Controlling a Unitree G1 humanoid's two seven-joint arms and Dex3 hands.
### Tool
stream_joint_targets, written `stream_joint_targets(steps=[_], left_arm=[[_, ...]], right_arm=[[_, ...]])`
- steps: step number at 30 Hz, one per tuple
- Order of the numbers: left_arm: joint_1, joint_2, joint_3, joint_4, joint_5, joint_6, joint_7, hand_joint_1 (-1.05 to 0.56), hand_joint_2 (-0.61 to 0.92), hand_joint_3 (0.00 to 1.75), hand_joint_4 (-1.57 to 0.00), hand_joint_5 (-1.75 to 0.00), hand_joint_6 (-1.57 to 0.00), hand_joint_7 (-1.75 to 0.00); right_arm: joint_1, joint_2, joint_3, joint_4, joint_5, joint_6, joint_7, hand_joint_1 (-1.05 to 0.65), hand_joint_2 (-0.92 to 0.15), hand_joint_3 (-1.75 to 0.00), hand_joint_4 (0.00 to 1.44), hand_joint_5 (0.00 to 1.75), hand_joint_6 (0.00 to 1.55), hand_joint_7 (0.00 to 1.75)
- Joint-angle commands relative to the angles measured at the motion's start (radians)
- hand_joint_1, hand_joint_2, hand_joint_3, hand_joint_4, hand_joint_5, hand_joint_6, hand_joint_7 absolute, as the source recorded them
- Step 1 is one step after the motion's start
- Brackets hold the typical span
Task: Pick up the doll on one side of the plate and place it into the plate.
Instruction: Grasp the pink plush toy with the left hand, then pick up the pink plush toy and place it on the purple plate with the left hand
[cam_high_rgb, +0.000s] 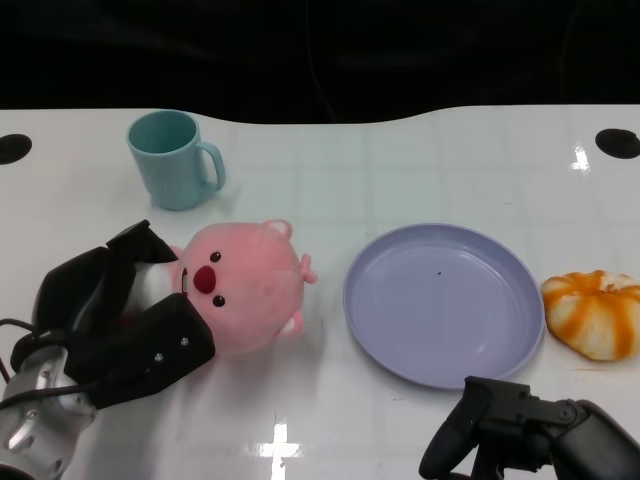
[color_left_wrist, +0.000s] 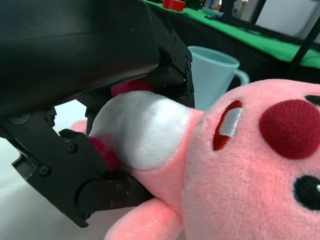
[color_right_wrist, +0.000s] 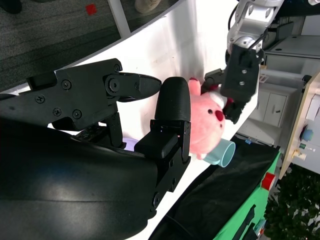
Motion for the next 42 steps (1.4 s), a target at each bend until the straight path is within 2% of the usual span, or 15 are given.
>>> stream_joint_targets(steps=[1,8,14,17,24,34,39,40,41,42], left_arm=[[0.011,0.015,0.020,-0.120,-0.009,0.046,-0.062,-0.13,0.40,1.35,-0.98,-1.75,-0.77,-1.75],[-0.016,-0.028,0.020,-0.287,-0.017,0.144,-0.179,-0.12,0.32,1.48,-0.99,-1.75,-0.80,-1.75],[-0.074,-0.092,-0.012,-0.327,0.010,0.218,-0.224,-0.15,0.42,1.27,-1.00,-1.75,-0.79,-1.75],[-0.108,-0.127,-0.040,-0.314,0.022,0.213,-0.229,-0.16,0.42,1.25,-1.00,-1.75,-0.78,-1.75],[-0.184,-0.228,-0.111,-0.241,0.074,0.297,-0.234,-0.17,0.41,1.24,-0.98,-1.75,-0.76,-1.75],[-0.280,-0.350,-0.176,-0.149,0.096,0.395,-0.273,-0.21,0.38,1.35,-0.97,-1.75,-0.75,-1.75],[-0.322,-0.396,-0.199,-0.118,0.102,0.453,-0.305,-0.17,0.40,1.18,-0.94,-1.75,-0.73,-1.75],[-0.328,-0.404,-0.200,-0.116,0.097,0.467,-0.317,-0.17,0.42,1.08,-0.91,-1.75,-0.74,-1.54],[-0.335,-0.412,-0.199,-0.114,0.092,0.486,-0.332,-0.19,0.48,0.89,-0.86,-1.75,-0.79,-1.17],[-0.340,-0.419,-0.197,-0.112,0.089,0.501,-0.341,-0.21,0.54,0.74,-0.82,-1.75,-0.85,-0.88]], right_arm=[[-0.003,-0.008,0.001,0.002,0.001,-0.001,-0.001,-0.25,-0.92,-0.33,0.68,1.56,0.60,1.27],[-0.003,-0.006,0.011,0.000,-0.007,0.001,-0.005,-0.25,-0.92,-0.32,0.69,1.56,0.60,1.27],[-0.005,-0.006,0.019,-0.002,-0.016,0.004,-0.006,-0.25,-0.92,-0.32,0.69,1.55,0.61,1.27],[-0.006,-0.005,0.022,0.001,-0.017,0.000,-0.006,-0.24,-0.92,-0.32,0.69,1.55,0.61,1.27],[-0.004,-0.003,0.030,0.000,-0.021,-0.001,-0.009,-0.25,-0.92,-0.32,0.70,1.55,0.61,1.27],[0.004,-0.015,0.015,0.000,-0.014,-0.008,-0.002,-0.25,-0.92,-0.31,0.70,1.56,0.61,1.27],[0.009,-0.019,0.012,-0.011,-0.015,0.000,-0.001,-0.25,-0.92,-0.32,0.70,1.55,0.61,1.27],[0.011,-0.019,0.012,-0.013,-0.013,0.002,-0.001,-0.25,-0.92,-0.32,0.70,1.55,0.61,1.27],[0.012,-0.019,0.011,-0.014,-0.013,0.003,-0.001,-0.25,-0.92,-0.32,0.70,1.55,0.61,1.27],[0.012,-0.020,0.010,-0.013,-0.011,0.000,0.001,-0.25,-0.92,-0.32,0.70,1.55,0.61,1.26]])
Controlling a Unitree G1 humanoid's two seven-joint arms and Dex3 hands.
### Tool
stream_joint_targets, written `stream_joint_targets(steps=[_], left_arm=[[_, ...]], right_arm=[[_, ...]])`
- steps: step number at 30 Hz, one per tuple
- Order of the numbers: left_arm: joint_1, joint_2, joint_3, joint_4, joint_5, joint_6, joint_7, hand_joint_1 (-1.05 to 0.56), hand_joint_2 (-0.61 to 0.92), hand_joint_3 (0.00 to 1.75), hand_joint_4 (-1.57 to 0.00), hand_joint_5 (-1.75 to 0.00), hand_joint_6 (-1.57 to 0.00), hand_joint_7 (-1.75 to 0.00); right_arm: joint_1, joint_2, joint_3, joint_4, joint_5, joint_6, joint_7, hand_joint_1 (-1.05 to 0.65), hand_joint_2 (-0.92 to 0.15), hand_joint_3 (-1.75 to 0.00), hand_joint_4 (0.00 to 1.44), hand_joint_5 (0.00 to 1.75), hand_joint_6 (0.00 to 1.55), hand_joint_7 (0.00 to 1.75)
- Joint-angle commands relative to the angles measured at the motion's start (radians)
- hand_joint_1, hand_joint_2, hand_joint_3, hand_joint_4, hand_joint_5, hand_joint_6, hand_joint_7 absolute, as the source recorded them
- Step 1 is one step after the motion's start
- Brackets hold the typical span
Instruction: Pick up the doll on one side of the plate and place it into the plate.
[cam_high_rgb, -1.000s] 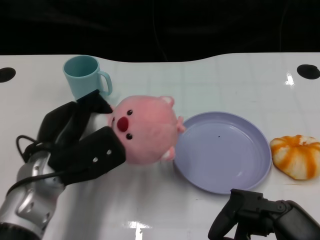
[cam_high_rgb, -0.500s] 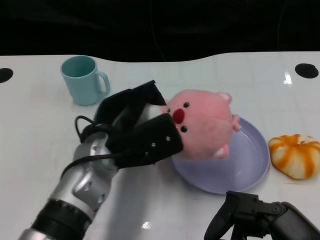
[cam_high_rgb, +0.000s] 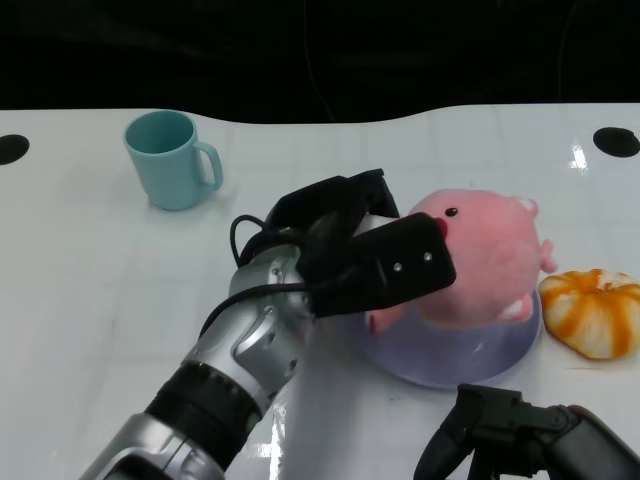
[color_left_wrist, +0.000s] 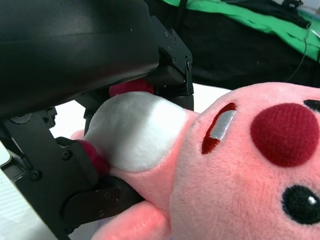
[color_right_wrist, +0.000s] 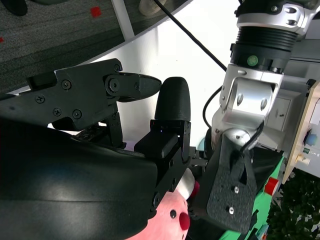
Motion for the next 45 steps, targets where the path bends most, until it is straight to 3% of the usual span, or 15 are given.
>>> stream_joint_targets(steps=[1,3,5,8,10,13,14,17,23,30,39,45], left_arm=[[-0.041,-0.015,0.007,0.006,-0.013,0.049,-0.037,-0.21,0.63,0.58,-0.78,-1.75,-0.89,-0.58],[-0.043,-0.026,0.014,-0.005,-0.024,0.072,-0.051,-0.22,0.70,0.47,-0.74,-1.74,-0.87,-0.35],[-0.038,-0.029,0.022,-0.025,-0.047,0.078,-0.081,-0.27,0.80,0.35,-0.66,-1.66,-0.72,-0.15],[-0.029,-0.015,0.014,-0.056,-0.066,0.072,-0.129,-0.38,0.91,0.23,-0.42,-1.32,-0.53,-0.04],[-0.027,0.005,-0.011,-0.079,-0.054,0.075,-0.170,-0.56,0.92,0.28,-0.15,-0.70,-0.32,-0.02],[-0.021,0.035,-0.050,-0.114,-0.027,0.074,-0.204,-0.68,0.92,0.31,-0.03,-0.48,-0.22,0.00],[-0.019,0.047,-0.064,-0.125,-0.013,0.069,-0.212,-0.75,0.92,0.32,-0.01,-0.30,-0.16,-0.01],[-0.016,0.078,-0.093,-0.150,0.010,0.052,-0.235,-0.87,0.92,0.36,0.00,-0.08,-0.07,-0.01],[0.016,0.155,-0.107,-0.270,0.024,0.023,-0.299,-0.99,0.92,0.39,0.00,0.00,-0.02,-0.01],[0.088,0.245,-0.069,-0.446,0.008,0.007,-0.355,-1.01,0.92,0.40,-0.01,-0.01,-0.04,-0.02],[0.243,0.354,0.073,-0.730,-0.112,-0.009,-0.442,-0.92,0.92,0.36,-0.09,-0.07,-0.11,-0.05],[0.397,0.334,0.201,-0.834,-0.277,-0.058,-0.407,-0.75,0.92,0.29,-0.28,-0.22,-0.28,-0.13]], right_arm=[[0.006,-0.012,-0.011,-0.015,0.009,-0.002,0.004,-0.25,-0.92,-0.32,0.70,1.55,0.61,1.26],[0.006,-0.013,-0.012,-0.011,0.007,-0.009,0.005,-0.26,-0.92,-0.33,0.70,1.55,0.61,1.27],[0.007,-0.013,-0.012,-0.014,0.006,-0.006,0.006,-0.26,-0.92,-0.33,0.70,1.55,0.61,1.27],[0.009,-0.013,-0.015,-0.018,0.008,0.000,0.007,-0.27,-0.92,-0.32,0.70,1.55,0.61,1.27],[0.008,-0.013,-0.017,-0.020,0.009,0.000,0.008,-0.27,-0.92,-0.32,0.70,1.55,0.61,1.27],[0.009,-0.012,-0.021,-0.019,0.017,0.002,0.011,-0.27,-0.92,-0.32,0.70,1.55,0.61,1.27],[0.008,-0.013,-0.023,-0.018,0.016,-0.001,0.013,-0.27,-0.92,-0.32,0.70,1.55,0.61,1.27],[0.007,-0.015,-0.025,-0.017,0.015,-0.003,0.016,-0.27,-0.92,-0.32,0.70,1.55,0.61,1.27],[0.006,-0.010,-0.028,-0.011,0.017,-0.006,0.016,-0.26,-0.92,-0.32,0.70,1.55,0.61,1.27],[0.002,-0.010,-0.030,-0.005,0.018,-0.008,0.016,-0.26,-0.92,-0.32,0.70,1.54,0.61,1.27],[-0.006,-0.007,-0.033,0.005,0.022,-0.008,0.017,-0.26,-0.92,-0.32,0.70,1.55,0.61,1.27],[-0.007,-0.011,-0.031,0.003,0.015,-0.008,0.016,-0.26,-0.92,-0.32,0.70,1.55,0.61,1.27]])
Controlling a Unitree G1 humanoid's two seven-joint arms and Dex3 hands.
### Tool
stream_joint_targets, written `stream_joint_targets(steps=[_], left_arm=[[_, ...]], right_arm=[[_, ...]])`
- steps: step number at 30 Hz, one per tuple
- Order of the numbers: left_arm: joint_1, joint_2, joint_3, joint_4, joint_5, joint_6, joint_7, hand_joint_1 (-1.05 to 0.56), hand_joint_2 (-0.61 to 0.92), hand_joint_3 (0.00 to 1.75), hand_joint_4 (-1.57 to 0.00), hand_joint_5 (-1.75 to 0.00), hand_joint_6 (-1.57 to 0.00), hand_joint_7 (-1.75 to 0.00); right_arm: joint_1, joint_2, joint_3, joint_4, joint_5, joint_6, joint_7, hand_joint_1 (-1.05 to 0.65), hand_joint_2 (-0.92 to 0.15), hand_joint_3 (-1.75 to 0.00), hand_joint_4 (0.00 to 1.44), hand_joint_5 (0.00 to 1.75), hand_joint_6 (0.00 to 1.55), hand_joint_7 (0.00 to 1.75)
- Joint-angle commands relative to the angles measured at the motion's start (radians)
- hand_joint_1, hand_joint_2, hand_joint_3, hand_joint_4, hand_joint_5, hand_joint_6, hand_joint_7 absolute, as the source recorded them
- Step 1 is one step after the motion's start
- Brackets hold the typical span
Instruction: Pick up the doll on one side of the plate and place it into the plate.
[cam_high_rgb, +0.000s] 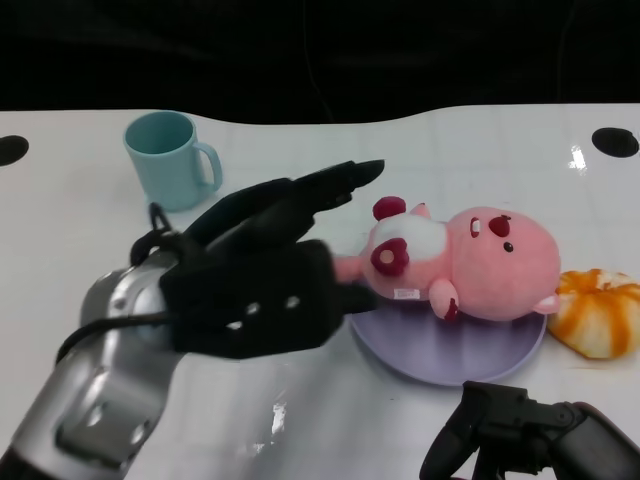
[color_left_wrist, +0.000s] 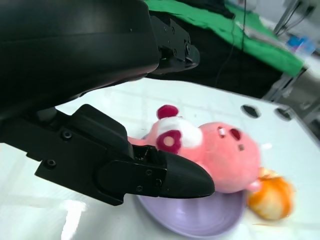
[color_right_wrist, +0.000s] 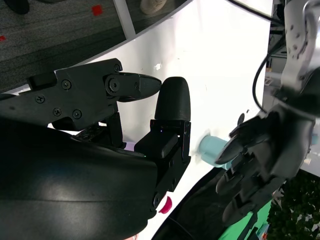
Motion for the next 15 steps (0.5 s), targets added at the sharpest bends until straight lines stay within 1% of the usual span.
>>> stream_joint_targets(steps=[1,2,3,4,5,6,8,9,10,12,13,14,15], left_arm=[[0.084,-0.014,0.078,-0.052,-0.098,-0.034,0.023,-0.68,0.92,0.24,-0.25,-0.42,-0.34,-0.11],[0.113,-0.021,0.101,-0.065,-0.133,-0.047,0.026,-0.62,0.92,0.22,-0.20,-0.60,-0.37,-0.10],[0.141,-0.029,0.122,-0.076,-0.165,-0.062,0.031,-0.51,0.92,0.20,-0.20,-0.78,-0.43,-0.09],[0.157,-0.033,0.133,-0.082,-0.184,-0.073,0.035,-0.45,0.92,0.19,-0.21,-0.86,-0.46,-0.10],[0.166,-0.034,0.139,-0.085,-0.196,-0.080,0.037,-0.42,0.92,0.18,-0.21,-0.90,-0.47,-0.10],[0.195,-0.050,0.158,-0.091,-0.225,-0.097,0.052,-0.38,0.92,0.18,-0.24,-0.94,-0.51,-0.12],[0.256,-0.086,0.195,-0.110,-0.281,-0.115,0.085,-0.29,0.91,0.18,-0.35,-0.98,-0.60,-0.16],[0.282,-0.101,0.210,-0.121,-0.304,-0.114,0.099,-0.23,0.89,0.21,-0.46,-0.98,-0.69,-0.20],[0.308,-0.119,0.224,-0.137,-0.329,-0.104,0.113,-0.21,0.84,0.32,-0.51,-0.96,-0.72,-0.21],[0.359,-0.150,0.249,-0.180,-0.378,-0.067,0.140,-0.15,0.65,0.73,-0.62,-1.02,-0.80,-0.29],[0.377,-0.161,0.257,-0.199,-0.397,-0.048,0.150,-0.12,0.58,0.94,-0.68,-1.11,-0.84,-0.44],[0.399,-0.168,0.266,-0.223,-0.417,-0.027,0.156,-0.10,0.55,1.01,-0.70,-1.14,-0.83,-0.53],[0.422,-0.173,0.276,-0.251,-0.439,0.001,0.161,-0.10,0.54,1.08,-0.74,-1.21,-0.83,-0.68]], right_arm=[[0.000,-0.010,-0.009,-0.003,0.003,-0.006,-0.001,-0.26,-0.92,-0.32,0.70,1.55,0.61,1.27],[-0.001,-0.009,-0.009,-0.004,0.006,-0.005,-0.001,-0.26,-0.92,-0.32,0.70,1.55,0.61,1.27],[-0.001,-0.009,-0.009,-0.004,0.007,-0.004,0.000,-0.26,-0.92,-0.32,0.70,1.55,0.61,1.26],[-0.002,-0.009,-0.009,-0.005,0.008,-0.004,0.001,-0.26,-0.92,-0.32,0.70,1.55,0.61,1.26],[-0.002,-0.009,-0.009,-0.005,0.008,-0.003,0.001,-0.26,-0.92,-0.33,0.70,1.55,0.61,1.26],[-0.002,-0.008,-0.009,-0.004,0.009,-0.006,0.001,-0.25,-0.92,-0.33,0.70,1.55,0.61,1.27],[-0.001,-0.006,-0.009,-0.002,0.012,-0.007,0.000,-0.25,-0.92,-0.33,0.70,1.55,0.61,1.27],[-0.001,-0.006,-0.010,-0.001,0.013,-0.008,0.000,-0.25,-0.92,-0.33,0.70,1.55,0.61,1.27],[-0.001,-0.006,-0.010,-0.001,0.013,-0.007,0.000,-0.26,-0.92,-0.33,0.70,1.55,0.61,1.27],[-0.002,-0.006,-0.009,0.001,0.014,-0.008,0.000,-0.26,-0.92,-0.33,0.69,1.55,0.61,1.27],[-0.002,-0.006,-0.009,0.001,0.014,-0.009,0.000,-0.26,-0.92,-0.33,0.69,1.55,0.61,1.27],[-0.003,-0.006,-0.008,0.001,0.014,-0.009,0.001,-0.26,-0.92,-0.33,0.69,1.56,0.61,1.27],[-0.003,-0.006,-0.008,0.002,0.015,-0.011,0.001,-0.26,-0.92,-0.33,0.69,1.56,0.61,1.27]])
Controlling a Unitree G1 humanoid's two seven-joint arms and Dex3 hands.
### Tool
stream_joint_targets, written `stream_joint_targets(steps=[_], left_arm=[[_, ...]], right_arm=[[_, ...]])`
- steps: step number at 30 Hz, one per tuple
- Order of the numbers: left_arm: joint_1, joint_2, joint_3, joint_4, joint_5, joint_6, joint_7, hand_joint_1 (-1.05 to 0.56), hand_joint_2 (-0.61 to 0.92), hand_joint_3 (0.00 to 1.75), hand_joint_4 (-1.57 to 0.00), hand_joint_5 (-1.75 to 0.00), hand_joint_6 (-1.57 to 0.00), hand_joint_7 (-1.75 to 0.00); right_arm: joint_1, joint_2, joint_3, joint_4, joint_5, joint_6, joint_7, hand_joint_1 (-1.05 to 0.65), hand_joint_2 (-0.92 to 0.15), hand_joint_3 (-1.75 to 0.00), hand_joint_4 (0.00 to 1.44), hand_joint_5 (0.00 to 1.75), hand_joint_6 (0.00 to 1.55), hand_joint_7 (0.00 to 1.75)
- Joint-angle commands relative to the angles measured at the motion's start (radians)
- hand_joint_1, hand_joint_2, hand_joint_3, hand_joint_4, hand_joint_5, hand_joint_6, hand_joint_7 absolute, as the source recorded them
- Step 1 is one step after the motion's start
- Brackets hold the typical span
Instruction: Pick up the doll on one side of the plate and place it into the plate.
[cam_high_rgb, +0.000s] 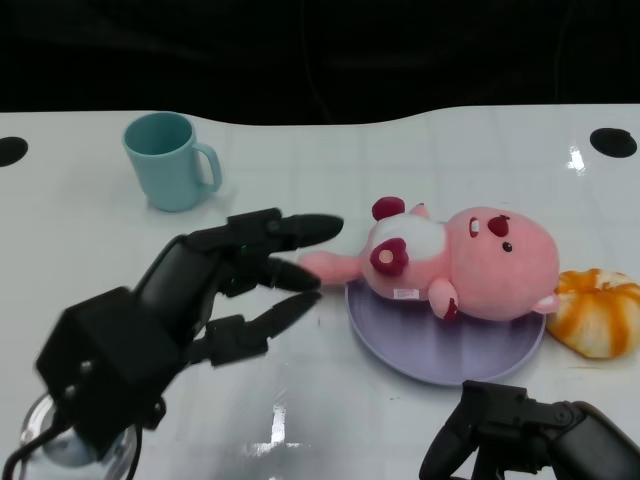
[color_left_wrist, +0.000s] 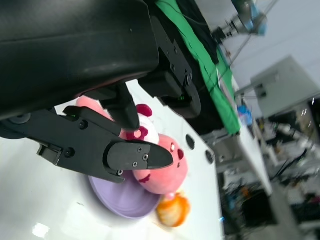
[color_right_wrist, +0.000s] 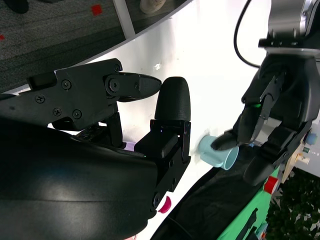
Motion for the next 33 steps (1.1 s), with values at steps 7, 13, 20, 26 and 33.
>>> stream_joint_targets(steps=[7,13,20,26,33], left_arm=[[0.179,0.015,0.062,-0.232,-0.149,0.198,0.019,-0.14,0.40,1.42,-0.86,-1.68,-0.85,-1.38],[0.272,-0.001,0.090,-0.354,-0.280,0.379,0.060,-0.15,0.40,1.43,-0.93,-1.75,-0.83,-1.62],[0.319,-0.022,0.136,-0.359,-0.456,0.504,0.079,-0.11,0.37,1.52,-0.96,-1.75,-0.80,-1.71],[0.330,0.006,0.133,-0.269,-0.482,0.440,0.027,-0.08,0.35,1.52,-0.97,-1.75,-0.80,-1.70],[0.308,0.036,0.120,-0.189,-0.474,0.390,-0.001,-0.09,0.31,1.55,-0.97,-1.75,-0.80,-1.69]], right_arm=[[0.001,-0.006,-0.008,-0.004,0.013,-0.003,-0.002,-0.27,-0.92,-0.32,0.69,1.55,0.61,1.27],[-0.001,-0.010,-0.012,-0.003,0.015,-0.006,0.000,-0.27,-0.92,-0.32,0.69,1.55,0.61,1.26],[-0.001,-0.011,-0.017,0.005,0.022,-0.018,0.002,-0.27,-0.92,-0.32,0.69,1.55,0.61,1.26],[0.009,-0.014,-0.021,0.014,0.021,-0.043,0.000,-0.26,-0.92,-0.32,0.70,1.55,0.62,1.27],[0.015,-0.011,-0.020,0.011,0.021,-0.037,-0.002,-0.25,-0.92,-0.32,0.69,1.55,0.61,1.27]])
